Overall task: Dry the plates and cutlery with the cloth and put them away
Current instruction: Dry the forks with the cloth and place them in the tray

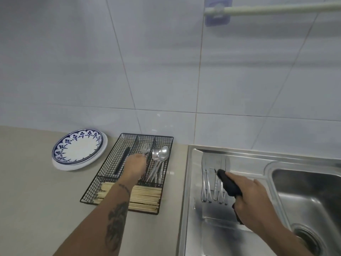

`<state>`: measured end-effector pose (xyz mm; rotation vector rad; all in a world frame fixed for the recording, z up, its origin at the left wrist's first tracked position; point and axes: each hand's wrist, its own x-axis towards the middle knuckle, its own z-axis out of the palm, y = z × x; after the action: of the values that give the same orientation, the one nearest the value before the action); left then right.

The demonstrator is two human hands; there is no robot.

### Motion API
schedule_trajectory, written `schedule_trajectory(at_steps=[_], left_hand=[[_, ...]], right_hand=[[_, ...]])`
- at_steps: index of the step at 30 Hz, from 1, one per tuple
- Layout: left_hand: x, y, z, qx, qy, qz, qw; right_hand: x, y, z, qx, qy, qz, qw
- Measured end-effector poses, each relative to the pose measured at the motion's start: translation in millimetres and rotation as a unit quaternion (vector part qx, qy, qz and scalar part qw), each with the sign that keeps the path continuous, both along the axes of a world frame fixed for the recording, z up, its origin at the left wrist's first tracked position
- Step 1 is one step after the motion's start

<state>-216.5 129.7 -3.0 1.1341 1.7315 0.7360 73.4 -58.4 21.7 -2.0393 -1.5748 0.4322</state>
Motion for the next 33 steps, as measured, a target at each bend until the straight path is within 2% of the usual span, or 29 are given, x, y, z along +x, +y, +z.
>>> schedule_trajectory(at_steps=[4, 11, 14, 17, 20, 26, 29, 33], left_hand=[[-21.2, 22.5, -10.1, 0.009, 0.107, -0.033, 0.994], [-16.3, 28.1, -31.1, 0.024, 0.195, -0.058, 0.979], [-7.6, 17.6, -26.9, 0.081, 0.232, -0.039, 0.969], [17.6, 4.1, -18.1, 0.162, 0.219, -0.044, 0.961], [55.3, -9.7, -16.0, 0.2, 0.183, -0.123, 0.955], [151.5, -43.9, -47.4, 0.131, 0.14, -0.289, 0.938], [185.9, -52.9, -63.6, 0.094, 0.154, -0.293, 0.939], [215.6, -54.6, -73.8, 0.117, 0.236, -0.296, 0.918]], right_hand=[[5.4, 5.5, -4.6, -0.016, 0.001, -0.006, 1.0], [17.5, 6.3, -14.2, -0.025, 0.005, -0.019, 0.999], [18.6, 6.4, -16.7, -0.024, 0.012, -0.02, 0.999], [20.9, 6.4, -17.0, -0.017, 0.007, -0.029, 0.999], [26.6, 4.5, -16.5, -0.016, 0.002, -0.055, 0.998], [35.8, -9.8, -18.0, -0.026, 0.003, -0.073, 0.997], [38.3, -18.2, -20.4, -0.039, -0.002, -0.076, 0.996], [44.9, -26.1, -21.8, -0.045, -0.002, -0.076, 0.996]])
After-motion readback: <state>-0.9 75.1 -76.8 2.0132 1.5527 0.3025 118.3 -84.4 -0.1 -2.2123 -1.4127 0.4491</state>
